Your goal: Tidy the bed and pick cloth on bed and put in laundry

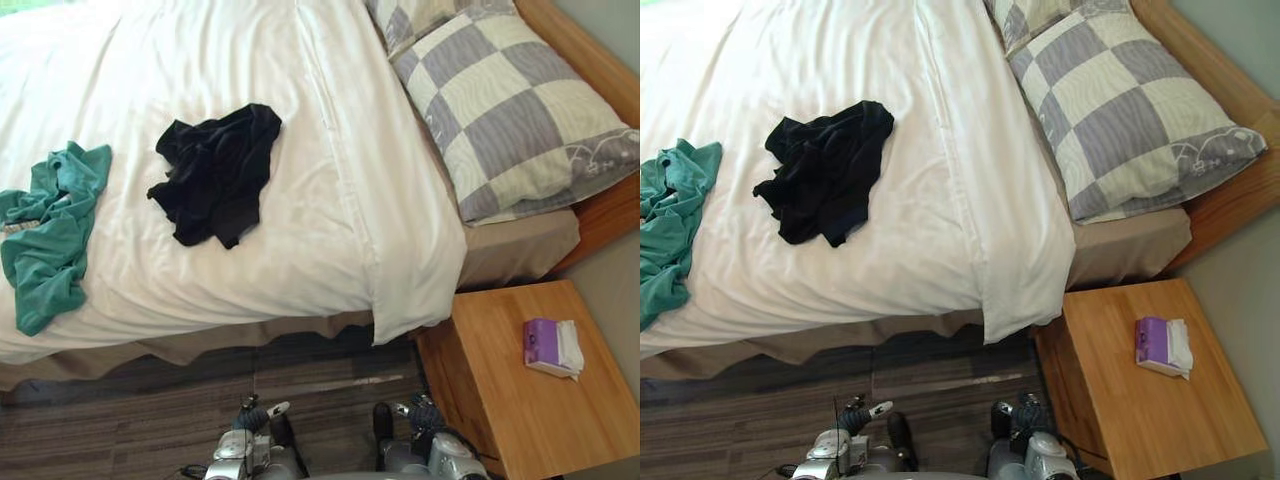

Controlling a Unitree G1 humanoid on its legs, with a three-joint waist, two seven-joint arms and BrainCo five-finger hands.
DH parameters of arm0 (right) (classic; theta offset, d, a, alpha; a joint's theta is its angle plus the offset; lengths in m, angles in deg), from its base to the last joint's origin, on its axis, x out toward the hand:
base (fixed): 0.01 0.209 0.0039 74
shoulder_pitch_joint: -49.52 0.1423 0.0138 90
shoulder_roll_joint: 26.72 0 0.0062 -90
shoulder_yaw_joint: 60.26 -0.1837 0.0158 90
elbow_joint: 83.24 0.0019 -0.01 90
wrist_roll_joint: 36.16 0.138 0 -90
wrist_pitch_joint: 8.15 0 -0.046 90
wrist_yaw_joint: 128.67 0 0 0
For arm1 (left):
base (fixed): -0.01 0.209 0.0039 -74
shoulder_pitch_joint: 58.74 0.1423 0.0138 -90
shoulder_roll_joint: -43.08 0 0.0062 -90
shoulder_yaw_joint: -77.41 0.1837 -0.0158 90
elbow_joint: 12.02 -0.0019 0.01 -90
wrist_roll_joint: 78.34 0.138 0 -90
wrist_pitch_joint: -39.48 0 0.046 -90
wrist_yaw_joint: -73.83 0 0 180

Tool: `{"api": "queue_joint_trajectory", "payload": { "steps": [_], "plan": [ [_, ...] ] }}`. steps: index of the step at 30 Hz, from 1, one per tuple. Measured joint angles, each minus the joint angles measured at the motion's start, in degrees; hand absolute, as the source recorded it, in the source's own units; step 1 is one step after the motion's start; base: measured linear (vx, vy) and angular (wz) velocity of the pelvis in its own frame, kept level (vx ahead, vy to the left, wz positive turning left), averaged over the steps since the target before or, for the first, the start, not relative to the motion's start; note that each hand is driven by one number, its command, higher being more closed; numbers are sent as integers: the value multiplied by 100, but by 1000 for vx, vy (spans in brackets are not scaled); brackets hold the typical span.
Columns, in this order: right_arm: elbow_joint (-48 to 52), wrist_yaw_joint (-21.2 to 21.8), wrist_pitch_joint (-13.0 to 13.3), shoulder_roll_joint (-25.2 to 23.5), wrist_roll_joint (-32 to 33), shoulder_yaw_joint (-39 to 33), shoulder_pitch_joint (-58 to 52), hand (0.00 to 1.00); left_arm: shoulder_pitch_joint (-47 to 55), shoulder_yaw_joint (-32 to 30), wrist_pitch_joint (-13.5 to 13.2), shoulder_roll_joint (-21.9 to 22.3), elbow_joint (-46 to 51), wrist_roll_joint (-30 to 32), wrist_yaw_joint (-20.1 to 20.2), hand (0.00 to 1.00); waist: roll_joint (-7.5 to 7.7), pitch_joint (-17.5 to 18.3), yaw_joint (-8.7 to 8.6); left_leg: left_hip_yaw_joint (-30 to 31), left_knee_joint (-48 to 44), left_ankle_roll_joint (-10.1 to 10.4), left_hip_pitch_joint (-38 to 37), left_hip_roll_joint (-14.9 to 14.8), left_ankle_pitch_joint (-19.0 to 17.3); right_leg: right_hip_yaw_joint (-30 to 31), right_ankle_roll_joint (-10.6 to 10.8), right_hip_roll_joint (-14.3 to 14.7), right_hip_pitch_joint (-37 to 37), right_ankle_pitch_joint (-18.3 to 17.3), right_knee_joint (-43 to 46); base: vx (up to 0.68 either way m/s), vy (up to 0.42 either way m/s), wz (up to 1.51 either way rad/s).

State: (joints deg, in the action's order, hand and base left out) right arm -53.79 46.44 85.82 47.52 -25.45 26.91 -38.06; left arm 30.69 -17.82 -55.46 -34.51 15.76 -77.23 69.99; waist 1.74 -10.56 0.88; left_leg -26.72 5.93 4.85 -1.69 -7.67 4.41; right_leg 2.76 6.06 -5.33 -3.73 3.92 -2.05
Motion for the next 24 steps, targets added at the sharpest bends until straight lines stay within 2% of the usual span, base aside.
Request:
{"api": "queue_joint_trajectory", "payload": {
  "steps": [4, 5, 11, 17, 19, 22, 23, 24],
  "plan": [
    [3, -4, 30, 14, -1, 116, -51, 0, 101, -20, 14, -28, -34, 84, -1, 0, 19, 71, -8, -11, 1, 12, -119, 10, -46, 56, 11, 3, 90, -18, -8, 14, -10, -9],
    [-105, -12, 107, 15, -7, 212, -164, 0, 228, -3, 12, -11, -80, 85, 4, 0, 31, 372, -12, 25, 4, -39, -373, 180, -237, 33, 46, -155, 353, -176, -6, 0, 0, 0],
    [-109, -9, 108, 18, -10, 194, -179, 0, 224, -2, 14, -15, -79, 85, 4, 0, 31, 372, -31, 6, 4, -37, -403, 178, -239, 44, 44, -151, 371, -176, -5, 0, 0, -1],
    [-115, 14, 112, 169, -206, -426, -356, 0, 169, -4, 24, -49, -25, 37, 4, 0, 15, 323, -60, 24, -153, -65, -376, 161, -283, -65, 55, -194, 400, -235, 122, -24, -11, 8],
    [-118, 14, 91, 300, -238, -631, -508, 0, 97, 4, 20, -35, 111, -139, 8, 0, 16, 233, -167, 220, -741, -134, 57, 35, -511, -269, 49, -306, 194, -378, 428, -41, 8, 48],
    [-99, 10, 33, 518, -446, -992, -668, 0, 79, 4, 9, -40, 202, -348, 7, 0, -101, 91, -232, 294, -1340, -147, 517, -107, -885, -388, 6, -391, -79, -621, 888, -70, 12, 32],
    [-91, 10, -5, 519, -478, -1075, -766, 0, 90, -3, 3, -42, 205, -401, 5, 0, -128, 57, -297, 143, -1607, -118, 598, -223, -1019, -477, 7, -460, -102, -716, 975, -9, 23, 62],
    [-54, 3, -36, 540, -486, -1202, -872, 0, 87, -2, -5, -27, 207, -402, 9, 0, -121, 27, -347, -24, -2132, -163, 842, -483, -1119, -562, 16, -569, -161, -845, 1137, 26, 31, 60]
  ]
}}
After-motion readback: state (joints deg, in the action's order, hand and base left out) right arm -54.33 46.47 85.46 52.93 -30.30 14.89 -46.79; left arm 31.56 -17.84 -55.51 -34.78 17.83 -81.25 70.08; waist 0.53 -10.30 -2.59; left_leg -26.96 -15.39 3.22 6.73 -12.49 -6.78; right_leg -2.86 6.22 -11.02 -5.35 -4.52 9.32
